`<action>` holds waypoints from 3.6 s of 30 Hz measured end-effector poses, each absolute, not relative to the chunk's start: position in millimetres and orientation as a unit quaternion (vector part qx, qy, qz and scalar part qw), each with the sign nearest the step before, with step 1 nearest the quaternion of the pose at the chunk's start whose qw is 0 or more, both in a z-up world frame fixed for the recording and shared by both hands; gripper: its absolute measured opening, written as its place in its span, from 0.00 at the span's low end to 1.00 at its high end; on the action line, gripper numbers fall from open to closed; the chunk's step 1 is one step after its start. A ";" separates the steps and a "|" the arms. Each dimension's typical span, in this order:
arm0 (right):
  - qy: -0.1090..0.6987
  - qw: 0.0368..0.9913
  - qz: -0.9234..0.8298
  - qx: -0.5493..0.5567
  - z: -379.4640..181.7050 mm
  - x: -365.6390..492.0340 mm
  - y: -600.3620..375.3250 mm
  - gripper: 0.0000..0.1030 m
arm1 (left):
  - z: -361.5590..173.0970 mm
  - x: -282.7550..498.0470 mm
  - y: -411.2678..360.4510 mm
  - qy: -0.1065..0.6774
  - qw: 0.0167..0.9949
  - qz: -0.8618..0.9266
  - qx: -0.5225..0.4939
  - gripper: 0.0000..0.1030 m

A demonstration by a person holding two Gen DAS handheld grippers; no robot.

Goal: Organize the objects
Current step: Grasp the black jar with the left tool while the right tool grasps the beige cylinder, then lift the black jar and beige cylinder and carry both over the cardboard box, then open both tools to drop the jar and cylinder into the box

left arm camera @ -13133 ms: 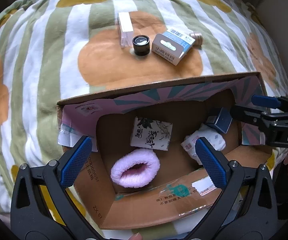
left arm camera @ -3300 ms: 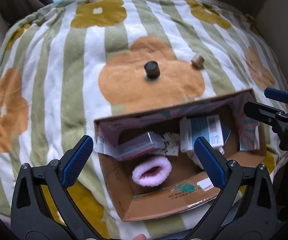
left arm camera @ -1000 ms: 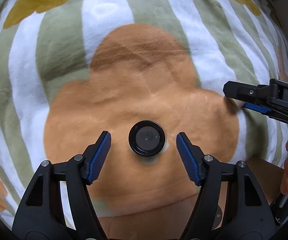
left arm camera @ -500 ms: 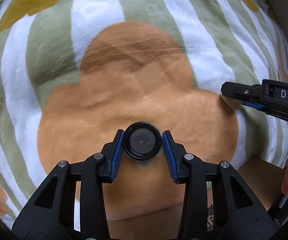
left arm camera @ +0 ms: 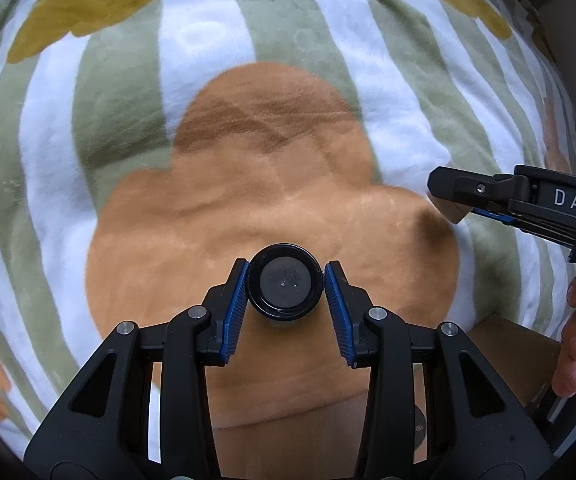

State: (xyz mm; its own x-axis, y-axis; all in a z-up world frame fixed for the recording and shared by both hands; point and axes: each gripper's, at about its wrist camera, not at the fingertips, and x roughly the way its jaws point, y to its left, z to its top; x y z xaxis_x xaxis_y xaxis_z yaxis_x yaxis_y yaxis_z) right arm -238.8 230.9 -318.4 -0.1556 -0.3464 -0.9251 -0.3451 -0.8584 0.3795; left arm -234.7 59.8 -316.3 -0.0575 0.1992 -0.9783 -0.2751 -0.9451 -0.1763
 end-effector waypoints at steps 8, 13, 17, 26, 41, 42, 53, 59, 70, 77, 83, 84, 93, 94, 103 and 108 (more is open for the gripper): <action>-0.247 0.011 -0.732 0.634 -296.5 -237.5 227.2 0.30 | -289.0 -250.4 51.8 0.015 0.160 0.747 -0.645 0.34; -0.245 0.010 -0.742 0.624 -280.5 -231.1 228.9 0.30 | -263.0 -246.2 51.4 0.013 0.162 0.760 -0.629 0.34; -0.236 0.015 -0.753 0.614 -263.8 -224.2 227.3 0.30 | -242.1 -236.4 42.4 0.008 0.158 0.766 -0.623 0.34; -0.210 0.025 -0.778 0.592 -222.0 -204.7 225.7 0.30 | -200.1 -212.6 31.1 0.003 0.150 0.789 -0.595 0.34; -0.173 0.052 -0.806 0.564 -174.2 -147.2 210.5 0.30 | -165.3 -144.7 13.0 -0.006 0.133 0.810 -0.571 0.34; -0.171 0.054 -0.807 0.563 -172.2 -142.8 210.2 0.30 | -164.2 -139.8 12.1 -0.007 0.132 0.810 -0.571 0.34; -0.150 0.072 -0.806 0.568 -165.3 -86.5 201.4 0.30 | -161.8 -71.1 -1.8 -0.020 0.117 0.812 -0.571 0.34; -0.130 0.080 -0.803 0.576 -170.1 -56.0 194.5 0.30 | -172.0 -36.7 -6.9 -0.025 0.110 0.806 -0.581 0.34; -0.112 0.085 -0.794 0.592 -186.9 -20.9 189.5 0.30 | -187.9 -3.9 -8.1 -0.024 0.106 0.798 -0.592 0.34; -0.102 0.083 -0.786 0.604 -201.8 -9.0 189.0 0.30 | -203.1 2.1 -5.8 -0.012 0.109 0.794 -0.599 0.34; -0.084 0.079 -0.779 0.617 -223.8 -3.4 186.4 0.30 | -227.4 4.0 -5.0 -0.008 0.110 0.786 -0.609 0.34; -0.078 0.078 -0.778 0.618 -227.7 -2.7 185.7 0.30 | -232.3 3.5 -4.4 -0.006 0.111 0.784 -0.610 0.34; -0.044 0.073 -0.775 0.626 -256.4 -5.1 181.0 0.30 | -263.9 -5.5 1.2 0.013 0.113 0.778 -0.618 0.34; -0.043 0.073 -0.775 0.626 -258.5 -5.5 180.7 0.30 | -265.2 -5.9 1.3 0.013 0.115 0.778 -0.618 0.34; -0.042 0.073 -0.778 0.623 -261.2 -8.1 178.8 0.30 | -263.2 -9.7 2.9 0.024 0.109 0.781 -0.614 0.34; -0.042 0.073 -0.780 0.620 -256.5 -10.6 174.9 0.50 | -250.8 -10.4 4.9 0.035 0.093 0.792 -0.603 0.89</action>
